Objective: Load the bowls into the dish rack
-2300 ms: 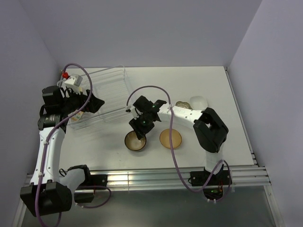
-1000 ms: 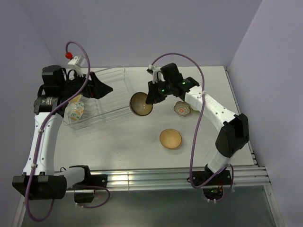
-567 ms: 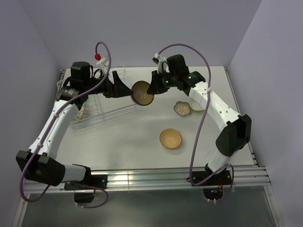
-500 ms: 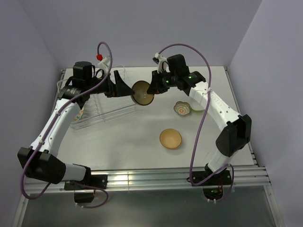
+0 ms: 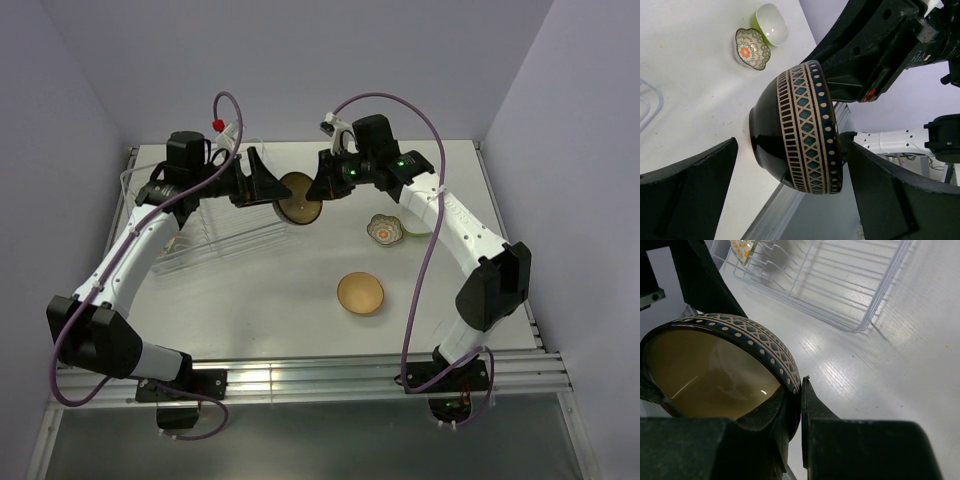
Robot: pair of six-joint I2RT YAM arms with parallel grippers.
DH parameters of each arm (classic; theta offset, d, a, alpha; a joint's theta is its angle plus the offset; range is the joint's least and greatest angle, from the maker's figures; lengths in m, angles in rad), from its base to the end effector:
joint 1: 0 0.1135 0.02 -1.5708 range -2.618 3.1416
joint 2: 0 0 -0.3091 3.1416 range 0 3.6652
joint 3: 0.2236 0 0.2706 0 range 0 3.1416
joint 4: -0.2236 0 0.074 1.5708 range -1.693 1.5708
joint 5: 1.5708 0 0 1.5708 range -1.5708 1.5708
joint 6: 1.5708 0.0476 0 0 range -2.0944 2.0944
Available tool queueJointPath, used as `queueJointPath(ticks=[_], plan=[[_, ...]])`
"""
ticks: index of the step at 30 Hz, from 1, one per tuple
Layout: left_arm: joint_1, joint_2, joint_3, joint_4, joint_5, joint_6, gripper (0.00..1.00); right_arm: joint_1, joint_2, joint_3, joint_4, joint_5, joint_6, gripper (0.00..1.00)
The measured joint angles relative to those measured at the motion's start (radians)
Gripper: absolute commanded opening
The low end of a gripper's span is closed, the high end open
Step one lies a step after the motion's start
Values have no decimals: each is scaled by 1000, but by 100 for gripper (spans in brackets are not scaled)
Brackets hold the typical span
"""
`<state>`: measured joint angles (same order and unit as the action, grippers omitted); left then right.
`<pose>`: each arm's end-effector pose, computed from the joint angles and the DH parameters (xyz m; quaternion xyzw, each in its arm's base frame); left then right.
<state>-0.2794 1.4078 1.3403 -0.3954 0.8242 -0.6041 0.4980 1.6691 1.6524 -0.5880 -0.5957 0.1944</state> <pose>0.3098 -0.1252 0.4131 0.0820 0.8031 -0.5140 0.2901 0.3461 0.2186 0.4122 -0.2628 0.8162 0.3951 0.3295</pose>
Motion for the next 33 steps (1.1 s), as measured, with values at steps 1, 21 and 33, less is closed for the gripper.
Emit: queueJointPath(ticks=[1, 21, 33], plan=[[0, 2, -4, 3, 2, -8, 96, 0, 0, 0, 3, -2, 3, 0], [0, 15, -61, 70, 110, -119, 67, -2, 1, -5, 19, -12, 22, 0], [0, 14, -86, 103, 117, -142, 0, -3, 8, -5, 14, -19, 20, 11]])
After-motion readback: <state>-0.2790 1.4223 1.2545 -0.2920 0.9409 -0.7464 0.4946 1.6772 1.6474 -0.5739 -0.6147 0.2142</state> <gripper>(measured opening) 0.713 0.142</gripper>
